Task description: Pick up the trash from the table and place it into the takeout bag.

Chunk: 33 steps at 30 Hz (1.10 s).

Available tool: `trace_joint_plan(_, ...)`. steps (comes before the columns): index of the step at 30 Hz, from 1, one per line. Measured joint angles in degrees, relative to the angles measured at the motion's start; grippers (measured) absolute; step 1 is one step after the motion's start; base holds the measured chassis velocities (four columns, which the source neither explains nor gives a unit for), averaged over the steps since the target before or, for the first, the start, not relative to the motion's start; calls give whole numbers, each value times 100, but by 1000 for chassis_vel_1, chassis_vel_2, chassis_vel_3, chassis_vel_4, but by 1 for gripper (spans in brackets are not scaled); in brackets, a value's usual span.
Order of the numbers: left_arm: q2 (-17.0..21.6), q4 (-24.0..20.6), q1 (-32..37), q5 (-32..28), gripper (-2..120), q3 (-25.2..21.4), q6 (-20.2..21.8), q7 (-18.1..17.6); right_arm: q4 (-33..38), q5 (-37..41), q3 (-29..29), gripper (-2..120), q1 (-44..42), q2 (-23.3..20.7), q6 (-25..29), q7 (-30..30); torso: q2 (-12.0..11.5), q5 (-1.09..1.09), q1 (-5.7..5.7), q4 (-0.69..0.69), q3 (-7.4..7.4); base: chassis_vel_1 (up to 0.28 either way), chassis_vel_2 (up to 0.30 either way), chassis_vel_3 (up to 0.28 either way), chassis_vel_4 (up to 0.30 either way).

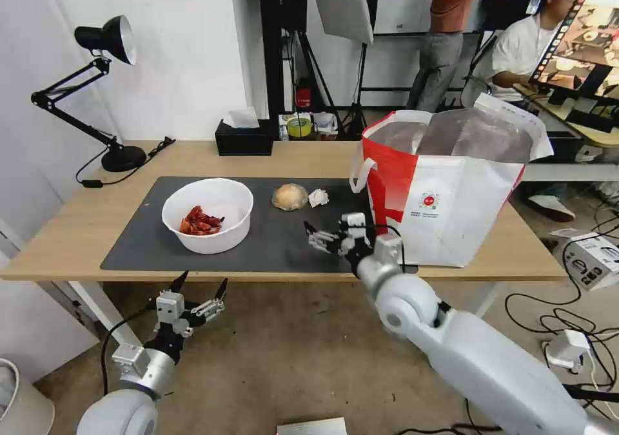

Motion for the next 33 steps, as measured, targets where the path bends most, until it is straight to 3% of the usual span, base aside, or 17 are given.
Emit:
trace_joint_plan(4, -37, -17, 3, 35, 100, 23, 0, 1, -209, 24, -91, 100, 272, 113, -132, 251, 0, 0, 0, 0, 0, 0, 0, 0, 0)
trace_joint_plan(11, -78, -40, 39, 69, 100, 32, -1, 14, -1340, 240, -569, 100, 1295, 716, -588, 1106, 0, 0, 0, 0, 0, 0, 0, 0, 0)
trace_joint_plan(19, -80, -54, 57, 70, 100, 27, -3, 14, -2092, 215, -761, 100, 1671, 1164, -802, 1453, 0, 0, 0, 0, 0, 0, 0, 0, 0)
trace_joint_plan(33, -87, -50, 81, 66, 100, 23, -23, 27, -2780, -136, -861, 100, 1860, 1634, -1014, 1759, 0, 0, 0, 0, 0, 0, 0, 0, 0)
